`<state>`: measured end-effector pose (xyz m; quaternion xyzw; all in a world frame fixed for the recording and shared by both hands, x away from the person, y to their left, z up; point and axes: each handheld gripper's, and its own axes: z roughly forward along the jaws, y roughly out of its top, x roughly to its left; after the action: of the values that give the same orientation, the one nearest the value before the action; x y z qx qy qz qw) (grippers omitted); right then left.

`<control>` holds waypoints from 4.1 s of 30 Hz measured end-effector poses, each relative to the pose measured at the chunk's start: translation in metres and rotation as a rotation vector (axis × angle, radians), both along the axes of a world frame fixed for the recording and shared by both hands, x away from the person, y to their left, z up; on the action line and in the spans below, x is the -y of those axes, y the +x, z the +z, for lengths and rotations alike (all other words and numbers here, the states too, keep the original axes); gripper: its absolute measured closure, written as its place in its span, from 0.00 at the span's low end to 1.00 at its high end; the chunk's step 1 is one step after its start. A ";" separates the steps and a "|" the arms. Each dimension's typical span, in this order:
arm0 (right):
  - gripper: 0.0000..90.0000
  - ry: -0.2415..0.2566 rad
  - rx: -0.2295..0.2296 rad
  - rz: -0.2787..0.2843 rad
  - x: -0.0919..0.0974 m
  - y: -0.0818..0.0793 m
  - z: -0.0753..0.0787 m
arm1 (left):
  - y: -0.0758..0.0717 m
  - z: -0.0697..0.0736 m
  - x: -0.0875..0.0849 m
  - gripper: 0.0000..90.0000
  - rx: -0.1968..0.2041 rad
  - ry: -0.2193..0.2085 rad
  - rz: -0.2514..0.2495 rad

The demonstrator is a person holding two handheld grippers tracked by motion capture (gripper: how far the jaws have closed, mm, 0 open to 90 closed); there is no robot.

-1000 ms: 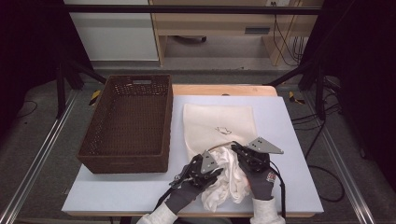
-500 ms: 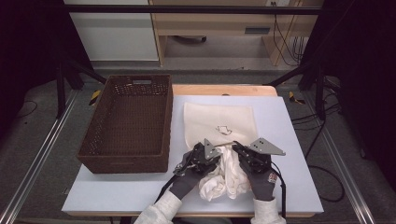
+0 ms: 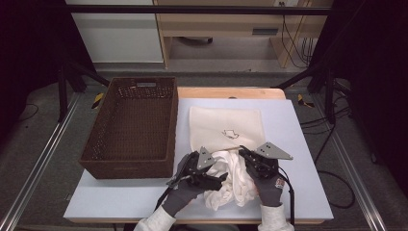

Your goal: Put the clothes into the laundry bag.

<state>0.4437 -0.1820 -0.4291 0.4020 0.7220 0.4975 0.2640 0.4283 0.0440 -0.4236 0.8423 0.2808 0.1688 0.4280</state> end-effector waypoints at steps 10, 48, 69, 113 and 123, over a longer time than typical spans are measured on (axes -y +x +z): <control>0.97 -0.007 -0.009 0.006 -0.004 0.002 -0.002 | -0.006 -0.044 0.026 0.22 -0.025 0.101 0.007; 0.97 0.023 0.016 0.015 -0.003 -0.002 0.001 | 0.007 -0.004 0.010 0.32 0.013 -0.021 0.004; 0.97 0.058 0.031 0.008 0.004 -0.005 0.007 | 0.033 -0.017 0.059 0.88 0.074 0.114 0.111; 0.97 0.045 0.023 0.013 0.004 -0.001 0.006 | 0.050 -0.038 0.057 0.90 0.047 0.066 0.097; 0.97 0.030 0.017 -0.002 0.006 -0.001 0.006 | 0.024 -0.019 0.031 0.51 0.052 0.011 0.061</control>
<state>0.4427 -0.1875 -0.4235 0.4025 0.7117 0.5113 0.2646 0.4525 0.0131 -0.4425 0.8311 0.2939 0.2052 0.4252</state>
